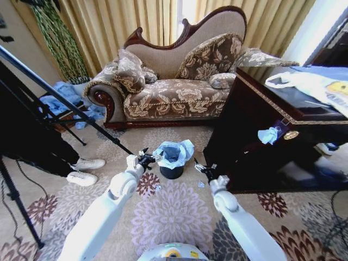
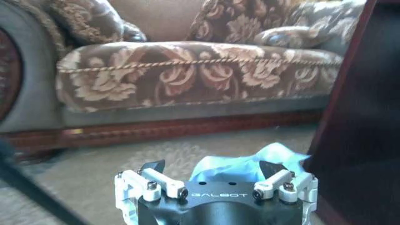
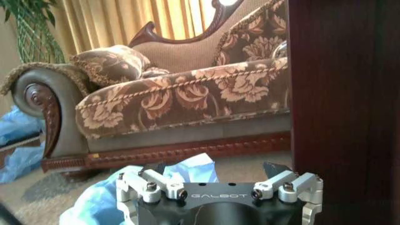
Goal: Place a garbage bag over the trash bin.
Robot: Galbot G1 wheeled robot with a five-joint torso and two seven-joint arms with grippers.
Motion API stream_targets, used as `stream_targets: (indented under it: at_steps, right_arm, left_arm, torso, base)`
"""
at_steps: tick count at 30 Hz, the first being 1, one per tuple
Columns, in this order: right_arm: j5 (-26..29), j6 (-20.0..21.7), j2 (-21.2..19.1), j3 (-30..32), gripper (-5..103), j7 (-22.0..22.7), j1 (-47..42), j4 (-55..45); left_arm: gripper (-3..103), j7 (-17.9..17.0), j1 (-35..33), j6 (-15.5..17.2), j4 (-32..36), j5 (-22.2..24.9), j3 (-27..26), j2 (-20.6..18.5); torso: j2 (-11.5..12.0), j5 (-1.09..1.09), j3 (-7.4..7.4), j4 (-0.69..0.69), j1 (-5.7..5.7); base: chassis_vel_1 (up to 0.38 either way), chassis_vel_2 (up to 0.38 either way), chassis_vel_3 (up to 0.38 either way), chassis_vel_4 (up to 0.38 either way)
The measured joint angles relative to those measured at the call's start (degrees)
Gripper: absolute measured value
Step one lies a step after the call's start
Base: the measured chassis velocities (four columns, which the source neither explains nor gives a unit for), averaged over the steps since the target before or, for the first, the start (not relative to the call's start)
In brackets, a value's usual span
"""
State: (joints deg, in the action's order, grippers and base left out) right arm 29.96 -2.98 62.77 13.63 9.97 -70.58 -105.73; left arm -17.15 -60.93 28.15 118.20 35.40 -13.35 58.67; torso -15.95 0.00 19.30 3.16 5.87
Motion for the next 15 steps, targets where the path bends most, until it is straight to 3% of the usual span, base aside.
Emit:
stream_targets:
  at_steps: [4,7,10,15]
  right_arm:
    - [-4.6,1.0,0.8,3.8,100,2.3,-6.5,-6.2]
    - [-9.7,-0.7,2.3,7.5,100,2.8,-9.7,-8.0]
    - [-13.5,-4.5,4.8,14.7,100,-0.3,-15.6,-10.9]
    - [-13.9,-6.4,8.2,19.0,100,-2.0,-24.1,-17.5]
  left_arm:
    - [100,-1.9,-5.0,2.5,5.7,-1.6,-2.7,-2.3]
    - [100,-1.5,-10.0,3.1,10.5,-3.8,-5.7,-3.5]
    - [100,2.0,-18.0,1.9,17.0,-8.2,-12.6,-4.0]
    - [100,5.3,-27.3,-0.4,22.8,-11.3,-19.1,-2.4]
  torso:
    - [0.0,-0.01,-0.01,0.0,-0.01]
    - [0.0,0.0,0.0,-0.02,0.0]
    - [0.0,0.0,0.0,-0.02,0.0]
    - [0.0,0.0,0.0,0.0,-0.01]
  base:
    - [0.0,0.0,0.0,0.0]
    - [0.0,0.0,0.0,0.0]
    - [0.0,0.0,0.0,0.0]
    - [0.0,0.0,0.0,0.0]
